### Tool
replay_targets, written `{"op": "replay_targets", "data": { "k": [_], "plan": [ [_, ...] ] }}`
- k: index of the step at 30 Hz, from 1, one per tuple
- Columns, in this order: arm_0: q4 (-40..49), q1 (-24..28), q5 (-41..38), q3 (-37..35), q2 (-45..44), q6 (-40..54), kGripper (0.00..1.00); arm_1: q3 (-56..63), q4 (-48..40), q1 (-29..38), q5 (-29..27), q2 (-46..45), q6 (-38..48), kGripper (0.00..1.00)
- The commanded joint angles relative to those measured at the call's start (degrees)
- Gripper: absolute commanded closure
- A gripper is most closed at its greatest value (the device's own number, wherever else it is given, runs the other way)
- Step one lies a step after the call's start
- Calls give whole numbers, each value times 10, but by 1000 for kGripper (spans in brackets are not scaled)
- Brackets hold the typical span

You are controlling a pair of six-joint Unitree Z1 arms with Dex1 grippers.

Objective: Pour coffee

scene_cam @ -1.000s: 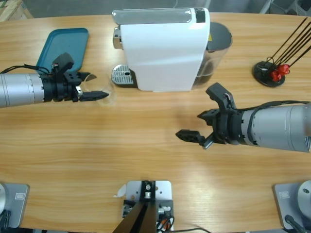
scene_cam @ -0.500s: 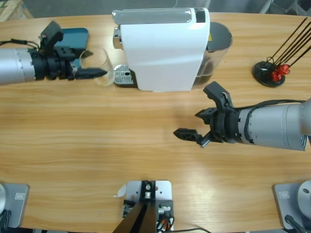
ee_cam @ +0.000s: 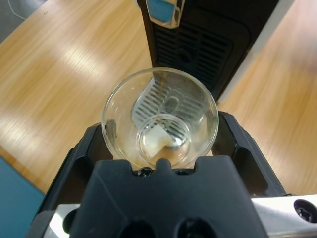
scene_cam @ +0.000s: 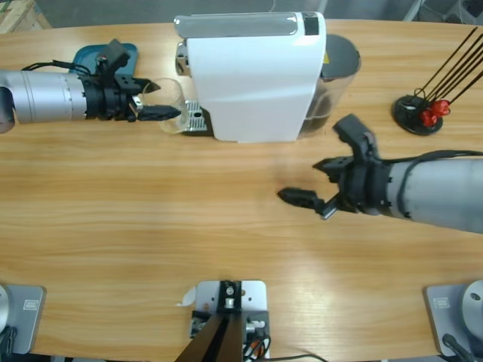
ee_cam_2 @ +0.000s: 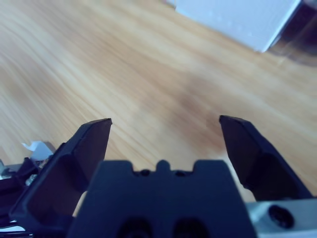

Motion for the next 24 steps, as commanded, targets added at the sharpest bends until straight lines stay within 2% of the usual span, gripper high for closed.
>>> {"op": "replay_targets", "data": {
  "k": [1,6,10,14,24],
  "plan": [
    [-6,5,2,-32,43,5,1000,15,15,2,-14,-49,-18,0],
    [-6,4,1,-34,44,7,1000,11,23,2,-24,-61,-22,0],
    [-6,-1,1,-31,48,8,1000,11,47,2,-53,-118,-35,0],
    [-6,-5,2,-38,54,8,1000,9,74,2,-56,-150,-42,0],
    [-6,-15,2,-53,65,8,1000,10,83,2,-60,-161,-43,0]
  ]
}}
